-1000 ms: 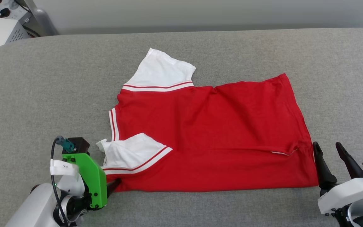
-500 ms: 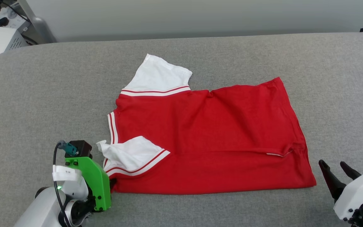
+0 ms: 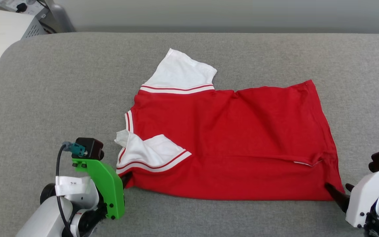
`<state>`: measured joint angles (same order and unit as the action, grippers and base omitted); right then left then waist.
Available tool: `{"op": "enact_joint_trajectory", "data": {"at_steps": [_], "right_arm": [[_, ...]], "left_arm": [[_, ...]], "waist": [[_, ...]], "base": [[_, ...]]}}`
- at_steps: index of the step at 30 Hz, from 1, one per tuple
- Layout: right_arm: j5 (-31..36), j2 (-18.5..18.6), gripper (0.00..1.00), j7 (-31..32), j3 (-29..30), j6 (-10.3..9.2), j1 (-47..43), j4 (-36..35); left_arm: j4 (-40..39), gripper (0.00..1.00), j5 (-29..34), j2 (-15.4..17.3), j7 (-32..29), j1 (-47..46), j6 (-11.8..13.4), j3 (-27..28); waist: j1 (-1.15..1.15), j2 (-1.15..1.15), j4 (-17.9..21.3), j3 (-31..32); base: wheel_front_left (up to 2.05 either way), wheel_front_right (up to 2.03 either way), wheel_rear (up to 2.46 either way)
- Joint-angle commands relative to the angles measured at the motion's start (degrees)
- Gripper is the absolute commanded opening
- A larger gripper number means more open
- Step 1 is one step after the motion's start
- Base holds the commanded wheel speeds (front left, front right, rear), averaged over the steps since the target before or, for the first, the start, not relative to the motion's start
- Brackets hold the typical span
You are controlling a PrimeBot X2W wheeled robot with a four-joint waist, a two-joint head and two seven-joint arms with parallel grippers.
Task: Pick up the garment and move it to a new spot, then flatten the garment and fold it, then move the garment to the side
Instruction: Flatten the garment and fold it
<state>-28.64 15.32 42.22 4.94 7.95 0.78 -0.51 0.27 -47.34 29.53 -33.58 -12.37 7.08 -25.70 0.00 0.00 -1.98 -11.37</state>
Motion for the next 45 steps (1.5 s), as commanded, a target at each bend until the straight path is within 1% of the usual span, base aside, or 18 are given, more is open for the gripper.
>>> {"op": "enact_joint_trajectory", "data": {"at_steps": [1, 6, 7, 8, 9, 10, 16, 23, 32, 35, 38, 40, 41, 42, 43, 45], "right_arm": [[0.38, 0.26, 1.00, 0.43, -0.50, -0.46, 1.38, 1.14], [-1.08, -0.40, 1.00, 2.50, -3.50, -0.46, 2.50, 6.57], [-1.26, -0.42, 0.96, 2.69, -4.02, -0.46, 2.52, 7.20], [-1.81, -0.65, 0.48, 2.86, -4.60, -0.46, 2.57, 7.74], [-2.29, -0.83, 0.42, 2.88, -4.96, -0.46, 2.64, 8.00], [-2.58, -0.79, 0.00, 2.92, -5.33, -0.46, 2.68, 8.23], [-2.74, 0.60, 0.00, 1.54, -5.37, -0.46, 3.10, 7.15], [-2.63, 1.77, 0.00, 1.12, -5.40, -0.46, 0.77, 3.68], [-2.76, 0.66, 0.00, 2.40, -4.20, -0.46, -7.12, 0.42], [-2.70, -0.33, 0.00, 2.59, -3.61, -0.46, -9.74, 0.07], [-2.46, -1.45, 0.00, 2.08, -3.07, -0.46, -11.34, 0.46], [-2.29, -2.01, 0.00, 0.85, -3.00, -0.46, -11.90, 1.37], [-2.50, -2.54, 0.18, 0.11, -2.71, -0.46, -12.02, 2.03], [-2.39, -2.74, 0.45, -0.30, -2.77, -0.46, -12.17, 2.44], [-2.38, -3.12, 1.00, -1.06, -2.80, -0.46, -12.28, 2.69], [-2.52, -3.52, 1.00, -2.52, -2.85, -0.46, -12.30, 3.03]], "left_arm": [[-0.79, 0.00, 0.76, 0.31, 0.17, 0.03, 0.27, 0.07], [-2.40, 0.00, 0.74, 0.00, 0.52, -0.07, 0.45, -0.01], [-2.44, 0.00, 0.75, -0.02, 0.64, 0.00, 0.44, -0.02], [-2.43, 0.00, 0.74, -0.05, 0.76, 0.11, 0.46, -0.05], [-2.43, 0.00, 0.71, -0.09, 0.84, 0.20, 0.48, -0.05], [-2.43, 0.00, 0.70, -0.10, 0.94, 0.29, 0.50, -0.07], [-3.26, 0.00, 1.20, 0.32, 1.84, 0.92, 0.55, -0.09], [-5.44, 0.00, 1.62, 1.67, 2.40, 4.19, 1.96, 0.18], [-8.34, 0.00, -0.84, 4.55, 1.76, 13.35, 4.68, 1.80], [-8.55, 0.00, -2.54, 4.80, 1.17, 16.90, 5.73, 2.22], [-7.74, 0.00, -3.85, 4.51, 0.92, 18.93, 5.64, 2.07], [-6.25, 0.00, -4.43, 3.78, 1.02, 19.50, 5.39, 1.67], [-5.32, 0.00, -4.84, 3.19, 0.96, 19.48, 5.18, 1.40], [-4.61, 0.00, -4.91, 2.81, 1.03, 19.24, 4.95, 1.16], [-3.71, 0.05, -4.85, 2.23, 1.45, 18.70, 4.68, 1.00], [-1.97, 0.35, -5.12, 1.11, 1.94, 17.68, 4.12, 0.79]], "waist": [[0.00, 0.00, -1.01, -1.38], [0.00, 0.00, -1.63, -2.39], [0.00, 0.00, -1.65, -2.49], [0.00, 0.00, -1.65, -2.54], [0.00, 0.00, -1.62, -2.55], [0.00, 0.00, -1.59, -2.53], [0.00, 0.00, -1.30, -0.83], [0.00, 0.00, -0.66, 4.18], [0.00, 0.00, 0.04, 9.80], [0.00, 0.00, 0.25, 10.61], [0.00, 0.00, 0.30, 10.84], [0.00, 0.00, 0.31, 10.80], [0.00, 0.00, 0.28, 10.77], [0.00, 0.00, 0.23, 10.77], [0.00, 0.00, 0.19, 10.71], [0.00, 0.00, 0.16, 10.54]], "base": [[0.00, 0.00, 0.00], [0.00, 0.00, 0.00], [0.00, 0.00, 0.00], [0.00, 0.00, 0.00], [0.00, 0.00, 0.00], [0.00, 0.00, 0.00], [0.00, 0.00, 0.00], [0.00, 0.00, 0.00], [0.00, 0.00, 0.00], [0.00, 0.00, 0.00], [0.00, 0.00, 0.00], [0.00, 0.00, 0.00], [0.00, 0.00, 0.00], [0.00, 0.00, 0.00], [0.00, 0.00, 0.00], [0.00, 0.00, 0.00]]}}
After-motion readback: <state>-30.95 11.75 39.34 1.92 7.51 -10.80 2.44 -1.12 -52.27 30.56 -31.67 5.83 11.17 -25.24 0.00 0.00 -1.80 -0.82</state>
